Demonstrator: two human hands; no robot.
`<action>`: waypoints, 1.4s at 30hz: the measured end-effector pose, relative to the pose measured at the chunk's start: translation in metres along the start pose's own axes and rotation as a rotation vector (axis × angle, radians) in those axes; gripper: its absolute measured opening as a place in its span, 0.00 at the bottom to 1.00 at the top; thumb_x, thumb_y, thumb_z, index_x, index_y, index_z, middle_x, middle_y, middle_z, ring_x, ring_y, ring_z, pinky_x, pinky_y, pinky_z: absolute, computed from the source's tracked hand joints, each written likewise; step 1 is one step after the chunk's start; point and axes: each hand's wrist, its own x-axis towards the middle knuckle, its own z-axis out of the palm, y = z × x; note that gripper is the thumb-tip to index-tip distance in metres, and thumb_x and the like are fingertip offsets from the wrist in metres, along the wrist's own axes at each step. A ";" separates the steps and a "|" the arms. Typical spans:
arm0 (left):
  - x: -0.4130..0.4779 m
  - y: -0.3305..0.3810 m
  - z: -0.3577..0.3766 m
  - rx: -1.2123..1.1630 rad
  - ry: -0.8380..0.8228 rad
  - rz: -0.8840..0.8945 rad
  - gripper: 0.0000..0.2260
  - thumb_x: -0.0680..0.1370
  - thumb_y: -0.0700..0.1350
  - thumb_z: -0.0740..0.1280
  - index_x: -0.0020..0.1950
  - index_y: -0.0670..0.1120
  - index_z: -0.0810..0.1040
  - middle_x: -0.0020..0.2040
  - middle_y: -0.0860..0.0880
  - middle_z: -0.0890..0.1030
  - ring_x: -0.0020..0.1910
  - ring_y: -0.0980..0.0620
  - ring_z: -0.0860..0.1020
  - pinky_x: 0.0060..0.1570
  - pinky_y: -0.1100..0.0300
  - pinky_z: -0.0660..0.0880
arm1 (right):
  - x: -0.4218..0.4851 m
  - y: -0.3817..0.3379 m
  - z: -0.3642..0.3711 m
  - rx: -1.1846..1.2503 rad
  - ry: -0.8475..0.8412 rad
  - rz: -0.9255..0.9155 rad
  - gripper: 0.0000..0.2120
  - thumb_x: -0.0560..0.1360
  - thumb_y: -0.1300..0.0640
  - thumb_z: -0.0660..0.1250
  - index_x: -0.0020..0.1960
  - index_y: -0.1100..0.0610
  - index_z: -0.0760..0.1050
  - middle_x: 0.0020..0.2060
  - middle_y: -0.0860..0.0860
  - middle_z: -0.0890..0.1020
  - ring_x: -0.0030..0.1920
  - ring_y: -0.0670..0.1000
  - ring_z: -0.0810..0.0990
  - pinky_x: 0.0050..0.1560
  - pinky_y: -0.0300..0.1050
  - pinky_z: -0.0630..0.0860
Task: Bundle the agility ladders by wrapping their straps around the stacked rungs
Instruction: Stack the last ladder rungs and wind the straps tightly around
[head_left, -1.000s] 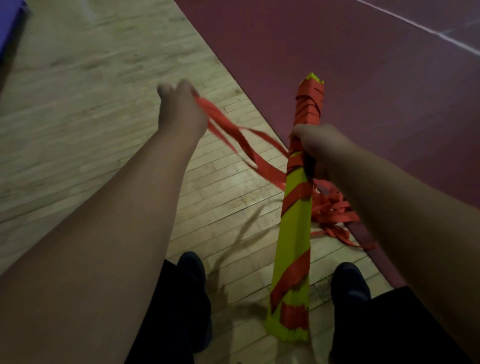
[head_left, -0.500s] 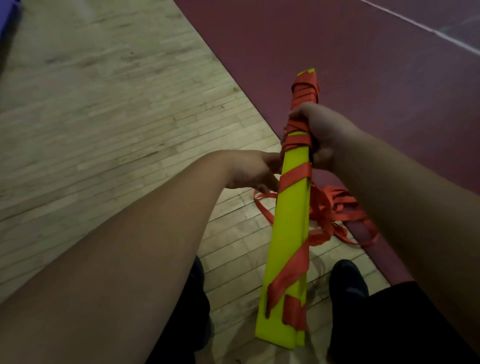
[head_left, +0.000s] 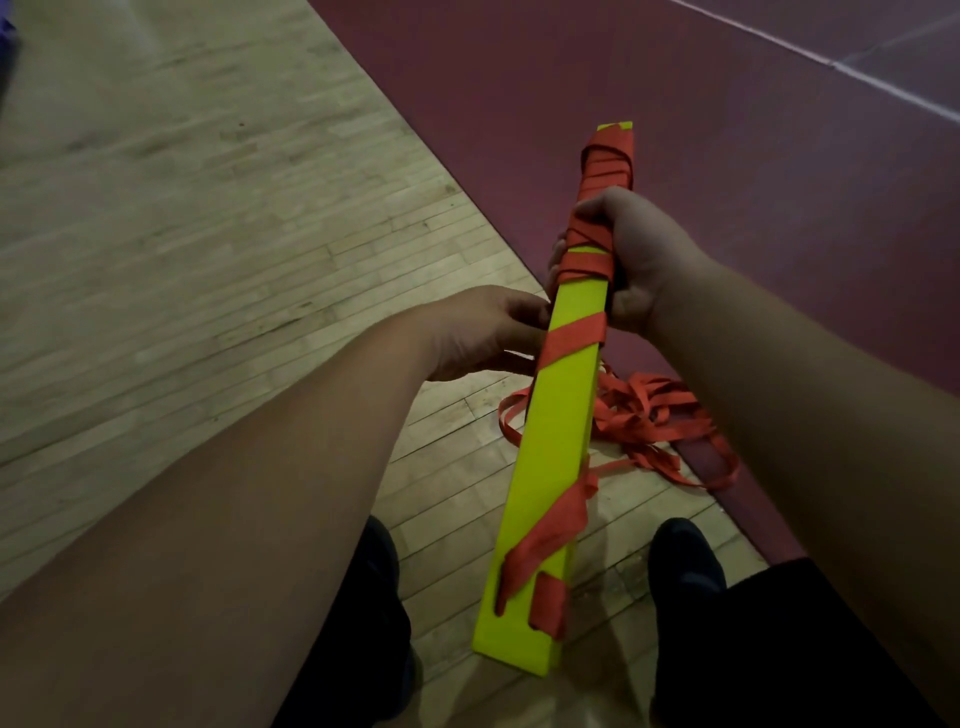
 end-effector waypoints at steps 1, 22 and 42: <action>0.000 0.000 -0.003 0.040 0.022 0.006 0.11 0.81 0.33 0.72 0.64 0.38 0.84 0.57 0.41 0.88 0.52 0.48 0.87 0.56 0.53 0.85 | 0.001 0.000 -0.002 -0.005 -0.001 -0.002 0.14 0.76 0.58 0.67 0.60 0.57 0.70 0.37 0.53 0.77 0.34 0.52 0.79 0.38 0.47 0.79; 0.005 -0.003 -0.010 0.067 0.100 0.087 0.04 0.76 0.32 0.77 0.47 0.40 0.88 0.56 0.36 0.87 0.49 0.45 0.87 0.54 0.53 0.84 | 0.007 0.005 -0.011 -0.065 0.061 -0.026 0.15 0.75 0.57 0.69 0.60 0.57 0.72 0.36 0.53 0.79 0.35 0.52 0.81 0.42 0.49 0.81; 0.009 -0.002 -0.008 0.160 0.156 0.047 0.08 0.77 0.35 0.78 0.56 0.39 0.88 0.50 0.42 0.89 0.44 0.51 0.88 0.49 0.59 0.84 | 0.008 0.006 -0.012 -0.121 0.129 -0.046 0.12 0.77 0.56 0.69 0.58 0.58 0.75 0.36 0.53 0.79 0.34 0.52 0.80 0.43 0.49 0.82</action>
